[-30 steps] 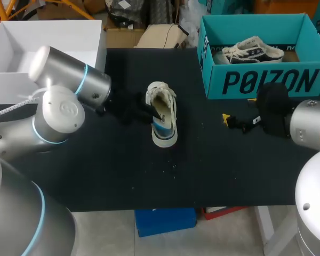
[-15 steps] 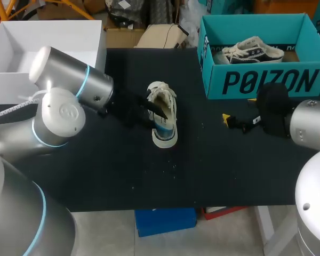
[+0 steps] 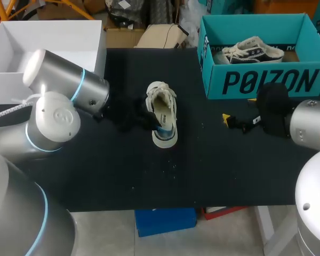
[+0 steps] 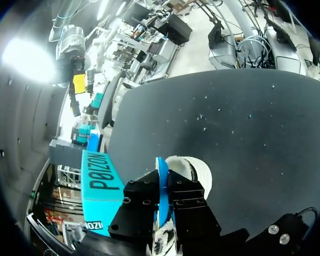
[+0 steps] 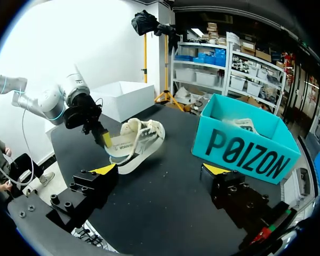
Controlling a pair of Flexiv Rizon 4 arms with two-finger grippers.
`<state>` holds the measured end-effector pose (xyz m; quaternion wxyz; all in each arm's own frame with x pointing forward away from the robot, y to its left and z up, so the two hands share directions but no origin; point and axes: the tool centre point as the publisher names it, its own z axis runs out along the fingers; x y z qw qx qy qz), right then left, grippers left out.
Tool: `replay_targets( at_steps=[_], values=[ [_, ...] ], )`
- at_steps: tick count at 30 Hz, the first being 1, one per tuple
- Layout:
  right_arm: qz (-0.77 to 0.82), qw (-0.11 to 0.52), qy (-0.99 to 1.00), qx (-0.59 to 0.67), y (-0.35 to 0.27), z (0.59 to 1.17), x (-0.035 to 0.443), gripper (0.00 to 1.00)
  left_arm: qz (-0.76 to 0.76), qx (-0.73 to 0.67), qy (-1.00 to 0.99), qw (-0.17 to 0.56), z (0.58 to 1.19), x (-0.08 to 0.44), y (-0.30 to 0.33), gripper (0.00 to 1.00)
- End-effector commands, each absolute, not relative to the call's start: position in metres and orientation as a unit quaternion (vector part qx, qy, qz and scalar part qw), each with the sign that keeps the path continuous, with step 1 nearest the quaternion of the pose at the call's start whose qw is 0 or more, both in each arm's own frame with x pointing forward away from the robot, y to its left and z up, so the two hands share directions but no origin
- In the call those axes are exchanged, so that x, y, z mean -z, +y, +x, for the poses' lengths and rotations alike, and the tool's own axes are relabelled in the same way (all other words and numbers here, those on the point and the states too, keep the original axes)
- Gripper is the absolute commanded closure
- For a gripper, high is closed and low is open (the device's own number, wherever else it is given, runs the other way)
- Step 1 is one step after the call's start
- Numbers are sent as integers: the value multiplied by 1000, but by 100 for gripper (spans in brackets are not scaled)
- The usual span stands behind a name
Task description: Take the shoe out of the shoebox, open the shoe tongue, remove and reinsert the insole, then place the shoe into the shoebox
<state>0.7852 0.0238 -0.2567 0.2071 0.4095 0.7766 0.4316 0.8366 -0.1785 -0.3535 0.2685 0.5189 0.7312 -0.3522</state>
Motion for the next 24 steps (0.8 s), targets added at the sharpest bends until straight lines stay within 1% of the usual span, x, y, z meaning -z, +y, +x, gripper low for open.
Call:
replay_targets(
  at_steps=[1,15,16,17,18,24],
  values=[
    [410,206,777,-431,24,785,257,0,518,351,732,271,844,358,-184,100],
    [410,206,777,-431,24,785,257,0,510,344,739,275,865,365,-196,100],
    [410,206,777,-431,24,785,257,0,514,347,736,271,864,365,-198,73],
    [410,206,777,-431,24,785,257,0,517,352,732,269,863,365,-200,29],
    [410,206,777,-431,24,785,257,0,518,361,727,270,861,364,-201,0],
    [410,206,777,-431,24,785,257,0,520,368,715,288,852,342,-190,0]
  ],
)
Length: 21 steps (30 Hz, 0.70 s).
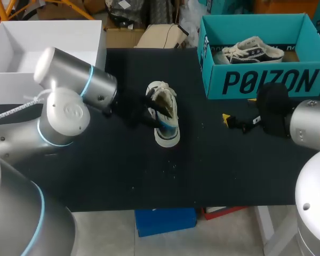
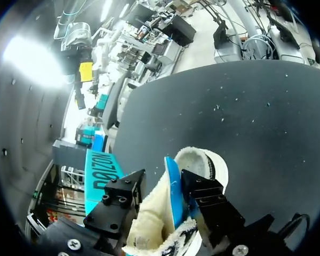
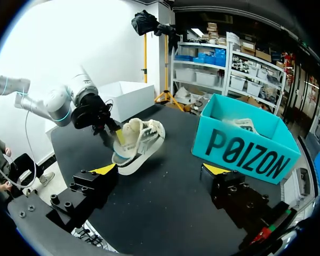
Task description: Take the shoe out of the shoebox, open the shoe tongue, remove and reinsert the insole, then place the shoe into the shoebox
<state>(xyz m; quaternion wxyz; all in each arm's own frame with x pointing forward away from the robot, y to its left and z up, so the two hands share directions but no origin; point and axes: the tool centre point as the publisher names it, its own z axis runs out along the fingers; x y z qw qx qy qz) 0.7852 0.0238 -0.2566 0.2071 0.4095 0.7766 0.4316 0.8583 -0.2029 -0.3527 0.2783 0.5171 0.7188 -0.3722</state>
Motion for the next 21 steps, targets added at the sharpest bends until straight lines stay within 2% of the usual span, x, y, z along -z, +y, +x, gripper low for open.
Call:
replay_targets(
  at_steps=[1,3,4,5,6,7,14,21],
  values=[
    [410,206,777,-431,24,785,257,0,522,360,716,294,851,335,-184,0],
    [410,206,777,-431,24,785,257,0,524,337,721,303,851,326,-176,1],
    [410,206,777,-431,24,785,257,0,527,325,724,305,851,323,-173,37],
    [410,206,777,-431,24,785,257,0,530,308,727,308,852,321,-171,62],
    [410,206,777,-431,24,785,257,0,535,288,733,306,853,320,-169,94],
    [410,206,777,-431,24,785,257,0,539,272,737,303,855,320,-168,100],
    [410,206,777,-431,24,785,257,0,591,110,757,255,860,336,-175,100],
    [410,206,777,-431,24,785,257,0,599,86,763,226,864,353,-177,100]
  ],
)
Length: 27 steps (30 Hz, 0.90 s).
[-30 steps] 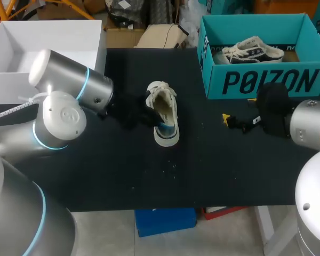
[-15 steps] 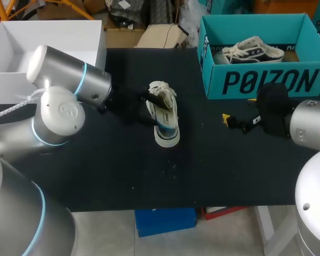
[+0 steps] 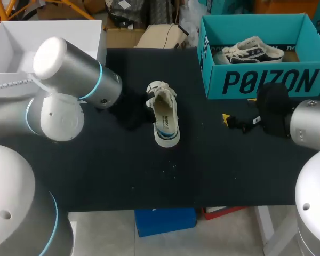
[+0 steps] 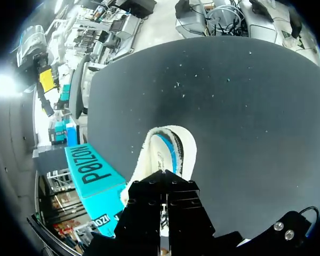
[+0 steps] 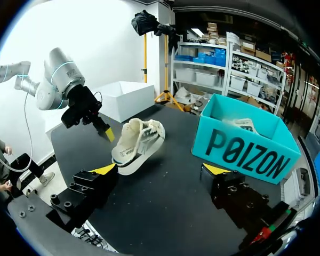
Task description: Take the shoe out of the shoebox, open the shoe tongue, remove and reinsert the insole, then place the shoe into the shoebox
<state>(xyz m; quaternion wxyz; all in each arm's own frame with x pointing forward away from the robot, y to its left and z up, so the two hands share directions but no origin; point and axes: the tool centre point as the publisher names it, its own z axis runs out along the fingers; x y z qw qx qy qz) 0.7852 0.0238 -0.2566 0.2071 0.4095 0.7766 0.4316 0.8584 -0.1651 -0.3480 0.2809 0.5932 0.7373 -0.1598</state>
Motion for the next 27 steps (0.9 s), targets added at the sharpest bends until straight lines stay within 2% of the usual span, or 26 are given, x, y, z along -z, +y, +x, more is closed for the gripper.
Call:
replay_targets(
  at_steps=[1,27],
  values=[
    [410,206,777,-431,24,785,257,0,599,84,765,223,865,355,-177,100],
    [410,206,777,-431,24,785,257,0,604,104,772,169,872,400,-196,100]
  ],
)
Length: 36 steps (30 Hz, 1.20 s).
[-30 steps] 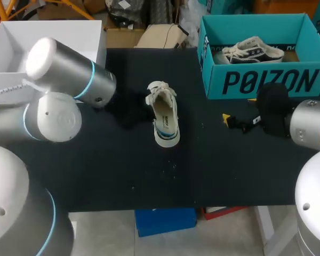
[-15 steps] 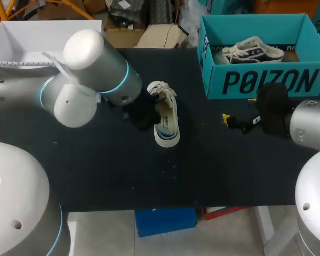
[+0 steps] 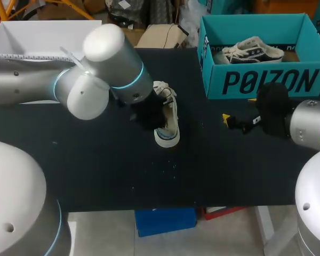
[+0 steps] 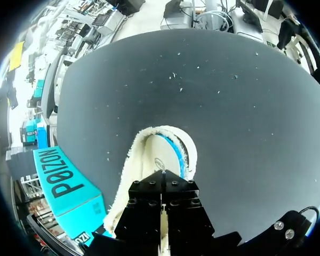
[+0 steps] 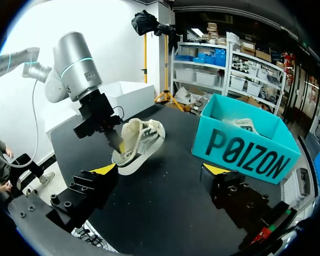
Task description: Take the shoe out of the shoebox, open the shoe tongue, remove and reinsert the insole, then place the shoe into the shoebox
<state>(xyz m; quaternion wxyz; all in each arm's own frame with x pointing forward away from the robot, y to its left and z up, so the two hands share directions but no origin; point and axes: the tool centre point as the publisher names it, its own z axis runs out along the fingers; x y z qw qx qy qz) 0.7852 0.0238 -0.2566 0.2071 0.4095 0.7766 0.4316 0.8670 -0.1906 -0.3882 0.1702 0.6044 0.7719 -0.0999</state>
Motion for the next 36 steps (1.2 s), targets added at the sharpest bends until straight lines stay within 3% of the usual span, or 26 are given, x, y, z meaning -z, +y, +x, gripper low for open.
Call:
replay_targets(
  at_steps=[1,19,36],
  values=[
    [410,206,777,-431,24,785,257,0,604,105,772,167,873,402,-197,100],
    [410,206,777,-431,24,785,257,0,619,61,763,177,865,353,-183,100],
    [410,206,777,-431,24,785,257,0,617,76,768,150,855,367,-179,100]
  ],
)
